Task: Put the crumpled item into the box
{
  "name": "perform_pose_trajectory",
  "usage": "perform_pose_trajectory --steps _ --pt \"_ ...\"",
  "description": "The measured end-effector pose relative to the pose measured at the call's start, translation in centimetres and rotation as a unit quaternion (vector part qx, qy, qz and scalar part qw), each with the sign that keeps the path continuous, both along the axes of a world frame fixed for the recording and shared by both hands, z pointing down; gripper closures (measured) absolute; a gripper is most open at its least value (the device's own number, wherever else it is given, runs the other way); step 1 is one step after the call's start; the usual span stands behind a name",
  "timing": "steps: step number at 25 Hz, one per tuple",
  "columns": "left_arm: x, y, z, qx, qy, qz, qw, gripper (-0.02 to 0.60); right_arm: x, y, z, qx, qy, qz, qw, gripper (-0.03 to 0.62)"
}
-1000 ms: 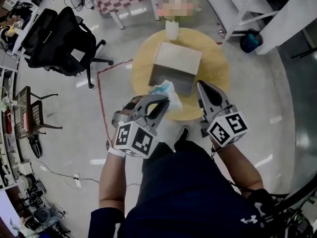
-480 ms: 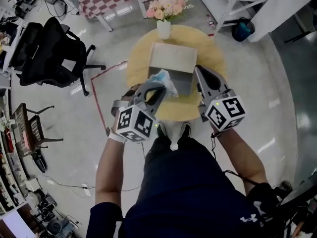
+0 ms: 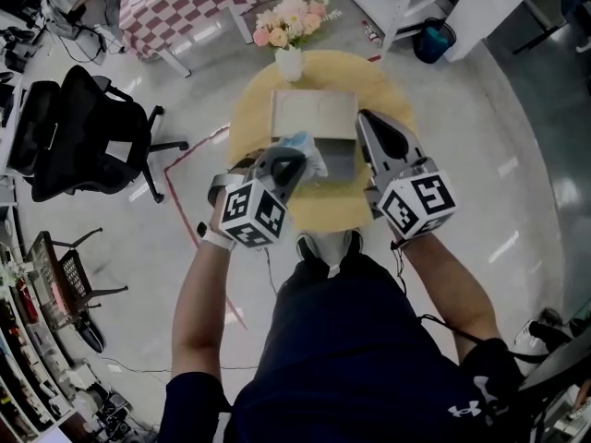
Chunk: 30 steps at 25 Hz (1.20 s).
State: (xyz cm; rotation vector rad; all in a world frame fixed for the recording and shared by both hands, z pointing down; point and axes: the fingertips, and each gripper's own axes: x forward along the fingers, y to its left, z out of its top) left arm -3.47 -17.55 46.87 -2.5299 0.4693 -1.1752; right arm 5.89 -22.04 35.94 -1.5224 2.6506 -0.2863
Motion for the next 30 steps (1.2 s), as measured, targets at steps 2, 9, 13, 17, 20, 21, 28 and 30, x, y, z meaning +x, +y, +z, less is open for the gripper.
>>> perform_pose_trajectory --steps 2,9,13,17,20,21,28,30 --pt "0.0 -0.3 0.8 -0.007 -0.011 0.013 0.9998 0.56 0.1 -0.1 0.5 -0.004 -0.002 0.006 1.0 0.583" --pt "0.3 -1.0 4.9 -0.031 -0.066 0.067 0.9952 0.56 0.4 -0.8 2.0 -0.02 0.002 0.017 1.0 0.583" --pt "0.2 -1.7 7.2 -0.05 -0.084 0.077 0.9923 0.56 0.5 -1.0 2.9 -0.031 0.001 0.02 0.999 0.583" --pt "0.2 -2.3 9.3 -0.066 -0.099 0.086 0.9892 0.56 0.9 -1.3 3.9 -0.042 0.0 0.023 0.999 0.583" --pt "0.3 -2.4 10.8 -0.077 -0.11 0.095 0.9863 0.56 1.3 -1.4 4.7 -0.052 -0.001 0.028 0.998 0.583" --pt "0.4 -2.4 11.2 -0.081 -0.113 0.098 0.9854 0.56 1.5 -1.4 4.9 -0.055 -0.002 0.03 0.998 0.583" --pt "0.8 -2.7 14.2 -0.105 -0.139 0.122 0.9772 0.56 2.6 -1.7 6.1 -0.072 -0.009 0.043 0.996 0.583" --pt "0.8 -2.7 15.2 -0.109 -0.147 0.127 0.9749 0.56 2.9 -1.7 6.6 -0.081 -0.01 0.049 0.996 0.583"
